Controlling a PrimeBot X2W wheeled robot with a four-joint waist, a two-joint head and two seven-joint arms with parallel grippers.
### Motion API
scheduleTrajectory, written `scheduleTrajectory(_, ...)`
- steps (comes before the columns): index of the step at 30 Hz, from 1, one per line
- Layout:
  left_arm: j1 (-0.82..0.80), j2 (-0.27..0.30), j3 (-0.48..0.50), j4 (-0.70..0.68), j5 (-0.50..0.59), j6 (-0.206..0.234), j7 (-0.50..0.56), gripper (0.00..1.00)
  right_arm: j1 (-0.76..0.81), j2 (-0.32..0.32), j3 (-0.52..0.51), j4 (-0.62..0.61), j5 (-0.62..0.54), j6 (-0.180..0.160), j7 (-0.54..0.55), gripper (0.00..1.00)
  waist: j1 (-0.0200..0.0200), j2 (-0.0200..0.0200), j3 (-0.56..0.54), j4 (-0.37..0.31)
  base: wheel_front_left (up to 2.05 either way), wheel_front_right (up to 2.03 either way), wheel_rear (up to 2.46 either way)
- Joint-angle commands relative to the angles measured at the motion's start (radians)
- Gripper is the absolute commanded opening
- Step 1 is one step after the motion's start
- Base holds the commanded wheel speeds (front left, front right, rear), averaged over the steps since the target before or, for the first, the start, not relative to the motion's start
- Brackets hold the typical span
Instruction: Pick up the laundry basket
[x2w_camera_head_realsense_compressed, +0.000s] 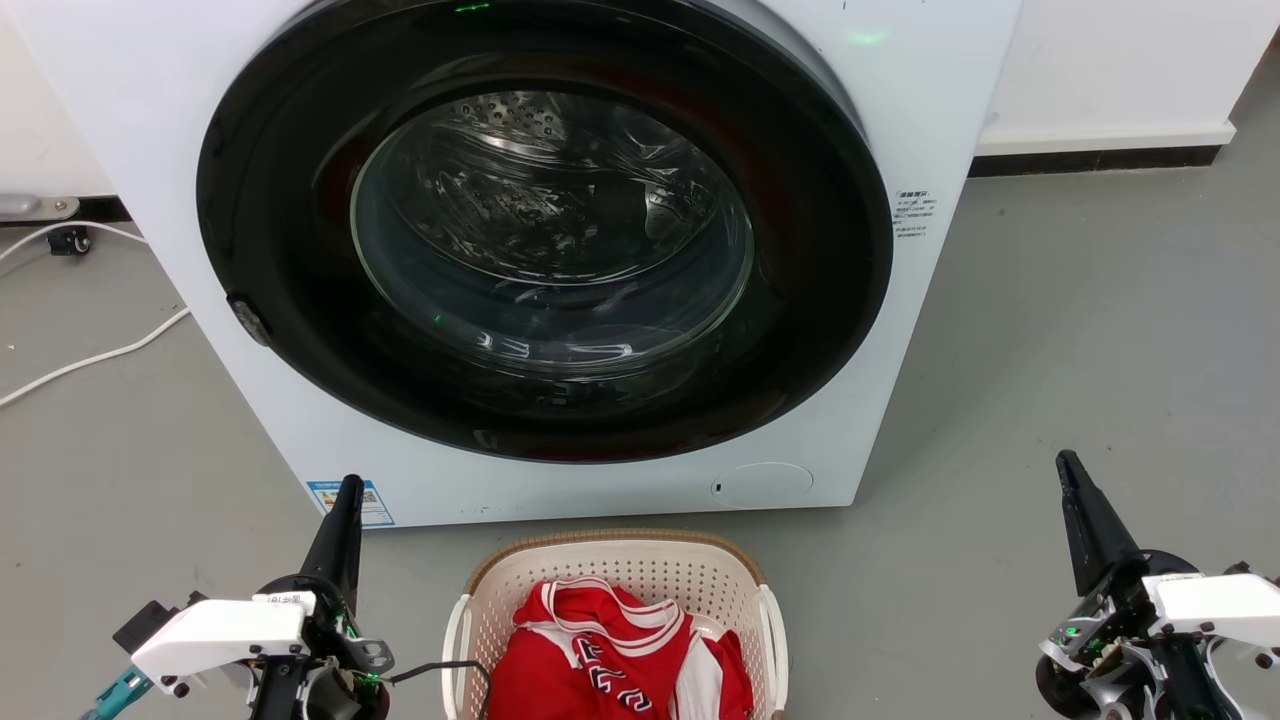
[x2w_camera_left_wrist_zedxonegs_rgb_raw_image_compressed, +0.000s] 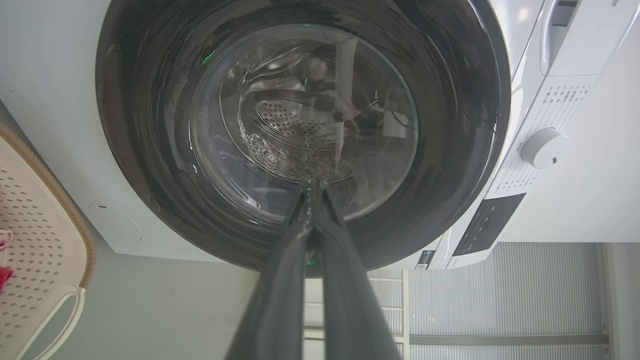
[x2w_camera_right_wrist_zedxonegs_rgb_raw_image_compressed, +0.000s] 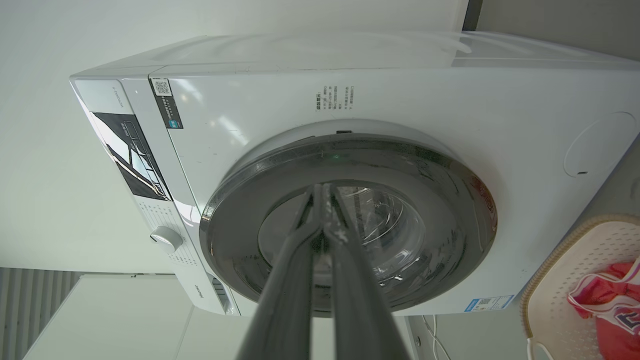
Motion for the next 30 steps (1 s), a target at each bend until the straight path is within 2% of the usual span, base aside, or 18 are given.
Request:
scheduleTrajectory(1,-0.008,-0.001,0.001,0.000,-0.002,-0.002,0.002,0.00,-0.012,0.003,-0.001,0.001,-0.005,0.000,0.003,0.00,0.0000,0.0000,0.000,0.000,0.00,0.00,0.00)
scheduleTrajectory(5,-0.008,-0.001,0.001,0.000,-0.002,-0.002,0.002,0.00,-0.012,0.003,-0.001,0.001,-0.002,0.000,0.003,0.00,0.0000,0.0000,0.000,0.000,0.00,0.00,0.00)
scheduleTrajectory(6,0.002,0.000,-0.001,0.002,0.000,0.000,-0.001,1.00,0.002,0.000,0.000,0.002,-0.004,0.000,-0.001,1.00,0.0000,0.0000,0.000,0.000,0.00,0.00,0.00)
scheduleTrajectory(16,0.027,-0.003,-0.004,0.007,0.052,0.000,-0.038,1.00,0.032,0.002,0.007,0.013,-0.055,0.000,-0.038,1.00,0.0000,0.0000,0.001,0.000,0.00,0.00,0.00)
scheduleTrajectory(30,0.029,-0.002,-0.003,-0.062,0.292,0.015,-0.103,1.00,0.046,0.002,0.020,-0.080,-0.366,0.000,-0.103,1.00,0.0000,0.0000,0.006,0.000,0.00,0.00,0.00)
